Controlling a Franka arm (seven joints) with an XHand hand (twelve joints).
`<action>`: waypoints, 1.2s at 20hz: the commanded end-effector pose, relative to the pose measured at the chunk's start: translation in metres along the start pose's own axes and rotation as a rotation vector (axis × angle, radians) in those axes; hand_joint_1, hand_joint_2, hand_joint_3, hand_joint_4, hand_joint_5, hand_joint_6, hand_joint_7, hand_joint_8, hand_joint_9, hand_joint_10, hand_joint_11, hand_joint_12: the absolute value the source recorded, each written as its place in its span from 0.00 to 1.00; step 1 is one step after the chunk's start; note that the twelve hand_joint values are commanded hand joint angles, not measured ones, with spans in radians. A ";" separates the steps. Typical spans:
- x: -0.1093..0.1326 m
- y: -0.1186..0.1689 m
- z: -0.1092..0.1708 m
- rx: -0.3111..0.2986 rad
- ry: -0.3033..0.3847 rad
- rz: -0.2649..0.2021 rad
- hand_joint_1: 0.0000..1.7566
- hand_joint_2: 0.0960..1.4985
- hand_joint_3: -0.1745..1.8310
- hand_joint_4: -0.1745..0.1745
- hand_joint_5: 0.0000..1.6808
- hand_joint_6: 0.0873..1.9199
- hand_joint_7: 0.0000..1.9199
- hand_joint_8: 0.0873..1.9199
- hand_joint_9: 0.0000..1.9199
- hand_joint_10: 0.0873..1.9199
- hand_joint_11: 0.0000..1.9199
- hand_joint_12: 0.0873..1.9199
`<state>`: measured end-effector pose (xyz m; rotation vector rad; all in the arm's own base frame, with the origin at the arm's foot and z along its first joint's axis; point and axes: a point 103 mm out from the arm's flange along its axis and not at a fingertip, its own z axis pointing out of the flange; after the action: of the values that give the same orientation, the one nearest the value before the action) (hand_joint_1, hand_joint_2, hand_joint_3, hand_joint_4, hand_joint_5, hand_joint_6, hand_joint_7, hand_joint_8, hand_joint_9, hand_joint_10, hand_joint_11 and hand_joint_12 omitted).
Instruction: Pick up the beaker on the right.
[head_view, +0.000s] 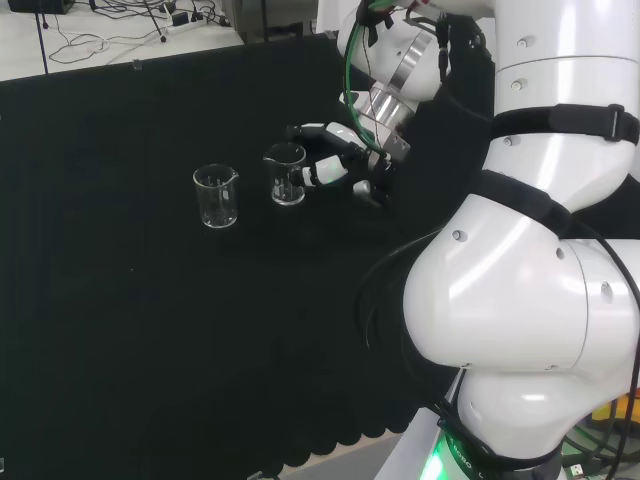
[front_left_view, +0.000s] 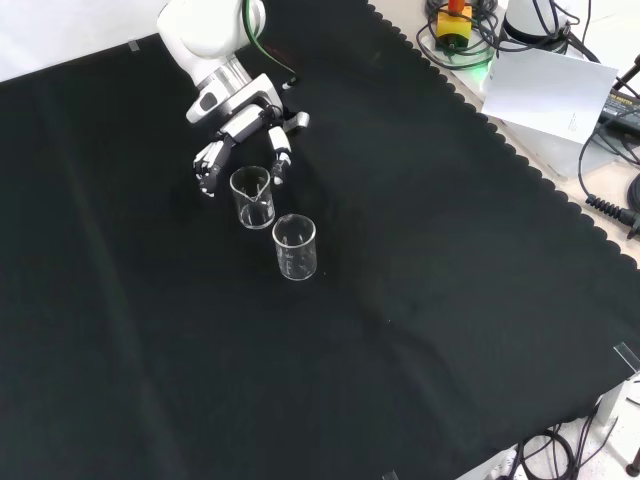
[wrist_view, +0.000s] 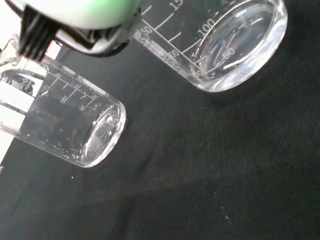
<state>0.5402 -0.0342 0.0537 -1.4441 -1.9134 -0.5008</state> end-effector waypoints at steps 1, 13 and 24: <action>0.003 0.002 0.005 -0.021 0.024 0.001 0.53 0.29 0.40 0.35 0.26 0.00 0.16 0.33 0.22 0.30 0.00 0.69; 0.006 0.006 0.016 -0.065 0.069 0.000 0.55 0.29 0.41 0.35 0.28 0.00 0.17 0.33 0.22 0.29 0.00 0.69; 0.010 0.007 0.022 -0.108 0.082 -0.004 0.54 0.29 0.41 0.35 0.29 0.00 0.17 0.33 0.22 0.29 0.00 0.69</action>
<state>0.5384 -0.0128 0.0441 -1.4575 -1.8504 -0.6427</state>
